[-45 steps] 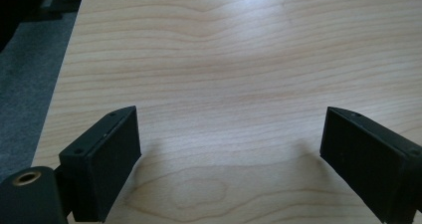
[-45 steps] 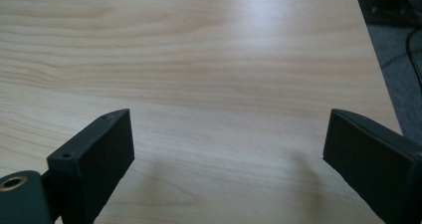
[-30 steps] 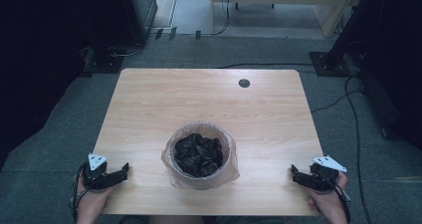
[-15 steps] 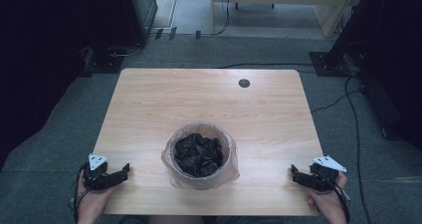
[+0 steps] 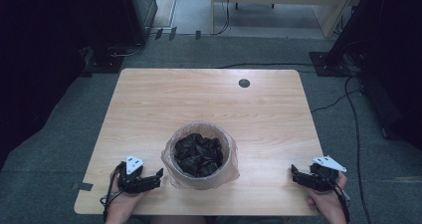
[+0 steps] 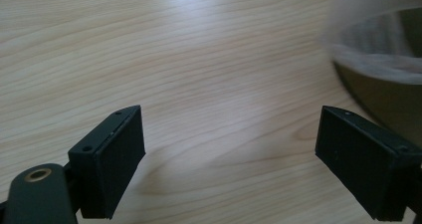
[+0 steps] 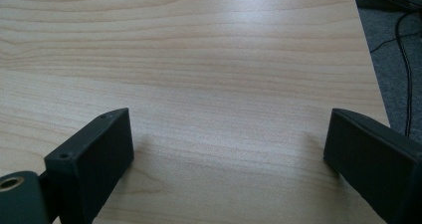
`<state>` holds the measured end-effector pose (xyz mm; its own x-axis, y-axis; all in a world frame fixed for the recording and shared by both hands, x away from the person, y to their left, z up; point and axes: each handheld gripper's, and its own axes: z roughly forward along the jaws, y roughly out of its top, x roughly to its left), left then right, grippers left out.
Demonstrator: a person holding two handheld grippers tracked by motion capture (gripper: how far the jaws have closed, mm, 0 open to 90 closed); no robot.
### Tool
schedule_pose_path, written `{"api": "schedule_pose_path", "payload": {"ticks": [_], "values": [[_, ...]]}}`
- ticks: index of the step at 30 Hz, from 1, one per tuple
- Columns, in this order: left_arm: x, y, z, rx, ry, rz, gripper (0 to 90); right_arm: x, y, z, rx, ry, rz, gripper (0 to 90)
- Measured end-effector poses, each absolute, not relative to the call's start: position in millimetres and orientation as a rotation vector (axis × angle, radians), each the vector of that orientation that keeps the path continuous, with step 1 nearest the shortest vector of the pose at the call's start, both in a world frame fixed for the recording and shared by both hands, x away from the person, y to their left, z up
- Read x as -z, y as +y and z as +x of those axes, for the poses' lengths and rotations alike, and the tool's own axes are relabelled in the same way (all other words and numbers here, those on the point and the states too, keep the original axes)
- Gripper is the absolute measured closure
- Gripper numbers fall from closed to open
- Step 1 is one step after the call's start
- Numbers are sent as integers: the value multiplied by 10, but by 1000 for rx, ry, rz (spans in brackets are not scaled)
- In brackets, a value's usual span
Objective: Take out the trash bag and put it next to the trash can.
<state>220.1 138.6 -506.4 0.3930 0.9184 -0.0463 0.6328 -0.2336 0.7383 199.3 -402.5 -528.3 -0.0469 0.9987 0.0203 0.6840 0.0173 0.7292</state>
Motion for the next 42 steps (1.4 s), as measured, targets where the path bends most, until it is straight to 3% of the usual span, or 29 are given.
{"api": "schedule_pose_path", "payload": {"ticks": [16,19,21,26,42], "values": [[5091,951,2265,-589,1253,2035,126,5282,-4024,1993,-794,1785,1716,51],[5099,949,2276,-589,1256,2033,126,5277,-4001,1978,-777,1771,1705,74],[5099,952,2279,-587,1257,2033,126,5249,-3945,1944,-772,1710,1725,144],[5100,951,2281,-587,1259,2032,126,5181,-3779,1903,-904,1717,1735,144],[5090,973,2286,-559,1269,2007,126,5081,-2498,1803,-1113,1924,1550,143]]}}
